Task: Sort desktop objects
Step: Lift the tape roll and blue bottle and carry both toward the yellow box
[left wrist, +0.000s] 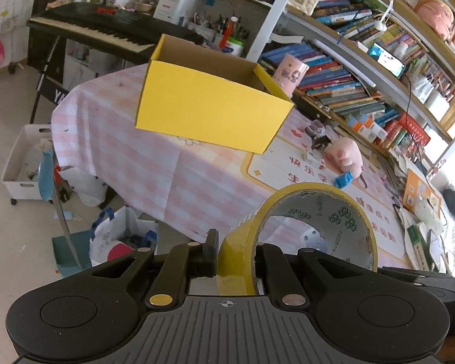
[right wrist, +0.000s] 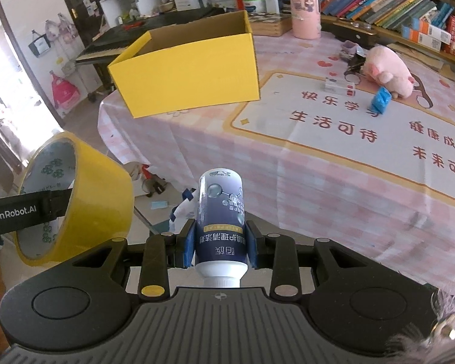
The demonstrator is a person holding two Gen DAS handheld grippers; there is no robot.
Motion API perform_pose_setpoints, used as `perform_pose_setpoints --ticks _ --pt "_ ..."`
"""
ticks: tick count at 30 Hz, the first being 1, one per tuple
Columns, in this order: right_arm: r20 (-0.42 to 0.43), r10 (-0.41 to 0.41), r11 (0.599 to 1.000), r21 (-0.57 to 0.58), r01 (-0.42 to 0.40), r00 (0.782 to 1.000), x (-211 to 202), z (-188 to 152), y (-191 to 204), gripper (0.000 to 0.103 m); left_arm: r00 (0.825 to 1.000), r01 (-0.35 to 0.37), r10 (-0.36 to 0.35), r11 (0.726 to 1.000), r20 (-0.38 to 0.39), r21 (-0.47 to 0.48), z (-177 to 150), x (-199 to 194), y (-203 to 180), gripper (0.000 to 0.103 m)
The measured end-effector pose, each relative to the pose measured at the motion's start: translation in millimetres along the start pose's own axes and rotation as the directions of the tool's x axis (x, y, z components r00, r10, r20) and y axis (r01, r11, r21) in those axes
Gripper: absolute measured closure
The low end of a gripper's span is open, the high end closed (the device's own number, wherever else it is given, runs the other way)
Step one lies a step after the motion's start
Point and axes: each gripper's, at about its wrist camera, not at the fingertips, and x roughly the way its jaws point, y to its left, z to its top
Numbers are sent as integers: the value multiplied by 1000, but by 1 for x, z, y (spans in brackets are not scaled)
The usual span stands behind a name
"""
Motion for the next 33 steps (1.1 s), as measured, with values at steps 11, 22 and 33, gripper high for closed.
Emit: perform_pose_setpoints --ticks 11,22,33 --pt "3 8 1000 -18 -8 1000 5 5 11 72 1000 -7 7 1000 10 -6 2 -3 9 95" --pt "1 15 999 -31 -15 1000 10 8 17 72 1000 -12 12 1000 21 -9 6 -3 15 95" --pt "4 14 999 -36 -14 1000 12 10 22 72 1000 -8 9 1000 21 -5 9 -3 19 95"
